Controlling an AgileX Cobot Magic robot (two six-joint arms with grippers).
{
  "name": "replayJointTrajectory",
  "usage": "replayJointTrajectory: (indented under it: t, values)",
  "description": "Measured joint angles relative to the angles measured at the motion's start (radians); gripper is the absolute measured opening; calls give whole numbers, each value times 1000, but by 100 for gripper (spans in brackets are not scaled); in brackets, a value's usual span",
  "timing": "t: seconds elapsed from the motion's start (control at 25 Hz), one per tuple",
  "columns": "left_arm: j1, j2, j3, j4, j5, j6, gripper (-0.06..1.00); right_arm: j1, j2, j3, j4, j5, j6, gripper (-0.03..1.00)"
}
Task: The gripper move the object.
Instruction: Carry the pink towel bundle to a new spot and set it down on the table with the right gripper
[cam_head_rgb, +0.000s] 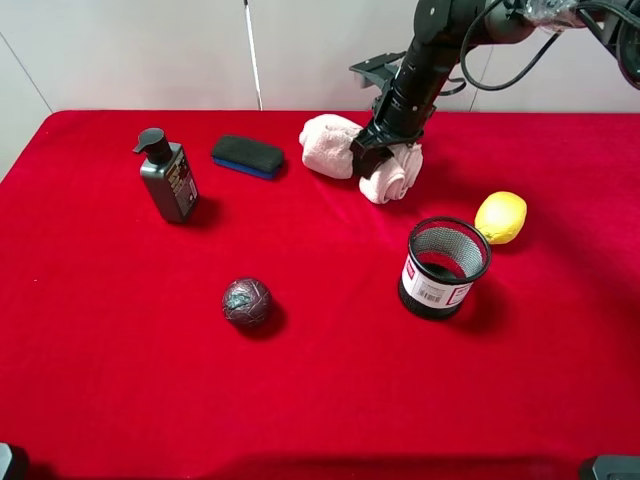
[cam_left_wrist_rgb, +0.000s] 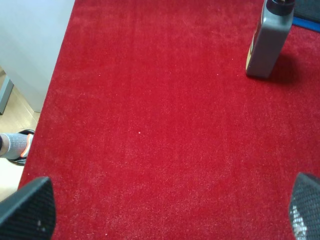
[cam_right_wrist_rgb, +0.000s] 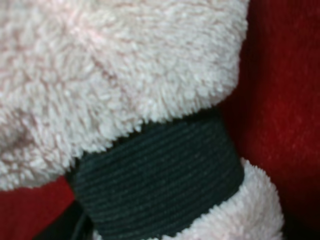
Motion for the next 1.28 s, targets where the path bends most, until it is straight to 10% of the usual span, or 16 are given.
replayJointTrajectory:
  t: [0.88,1.28]
  values:
    - [0,0,0,0,0,0,92,-100,-117,-168,-93,271,8,39]
    - [0,0,0,0,0,0,92,-245,-288,71,-129,252,-30,39]
